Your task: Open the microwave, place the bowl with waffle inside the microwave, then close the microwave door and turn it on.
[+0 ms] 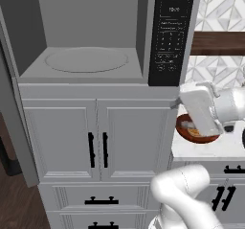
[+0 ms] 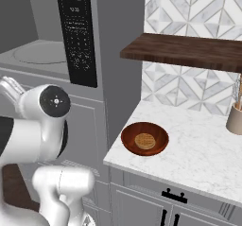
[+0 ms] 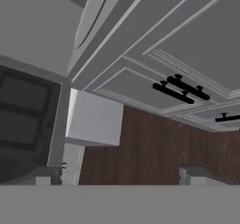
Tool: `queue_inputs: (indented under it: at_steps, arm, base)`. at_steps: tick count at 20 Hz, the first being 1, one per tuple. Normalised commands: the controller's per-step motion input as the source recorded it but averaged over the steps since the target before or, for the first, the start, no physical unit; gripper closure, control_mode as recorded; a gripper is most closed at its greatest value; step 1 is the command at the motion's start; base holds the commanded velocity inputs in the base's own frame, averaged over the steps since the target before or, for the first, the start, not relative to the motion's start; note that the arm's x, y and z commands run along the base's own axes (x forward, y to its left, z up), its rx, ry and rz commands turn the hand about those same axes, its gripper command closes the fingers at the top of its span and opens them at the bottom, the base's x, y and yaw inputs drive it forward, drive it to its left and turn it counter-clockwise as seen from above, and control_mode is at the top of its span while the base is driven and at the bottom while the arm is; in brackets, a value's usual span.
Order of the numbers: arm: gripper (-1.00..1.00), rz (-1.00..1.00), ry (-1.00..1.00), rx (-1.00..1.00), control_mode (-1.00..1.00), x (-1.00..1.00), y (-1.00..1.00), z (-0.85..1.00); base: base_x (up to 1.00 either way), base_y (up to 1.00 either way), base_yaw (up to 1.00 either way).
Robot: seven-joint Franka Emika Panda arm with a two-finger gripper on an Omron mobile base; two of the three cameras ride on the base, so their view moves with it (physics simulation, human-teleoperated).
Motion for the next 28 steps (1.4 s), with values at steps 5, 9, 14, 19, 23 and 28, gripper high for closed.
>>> queue_inputs:
  at_steps: [5, 9, 14, 19, 23, 28]
  arm:
    - [-1.00, -0.50, 0.01, -0.25, -1.00, 0.00, -1.00, -0.58]
    - [-1.00, -0.49, 0.12, -0.33, -1.00, 0.00, -1.00, -0.66]
    - [-1.00, -0.42, 0.17, -0.18, -1.00, 0.00, -1.00, -0.71]
    - [-1.00, -0.02, 0.02, 0.11, -1.00, -0.01, -0.85, -0.33]
    - [-1.00, 0.05, 0.00, 0.20, -1.00, 0.28, -0.76, -0.24]
    - [-1.00, 0.00, 0.02, 0.16, -1.00, 0.54, -0.69, -0.25]
  base:
    - [0.00, 0.00, 0.00]
    - [0.00, 0.00, 0.00]
    - [0.00, 0.00, 0.00]
    - [0.00, 0.00, 0.00]
    - [0.00, 0.00, 0.00]
    - [0.00, 0.00, 0.00]
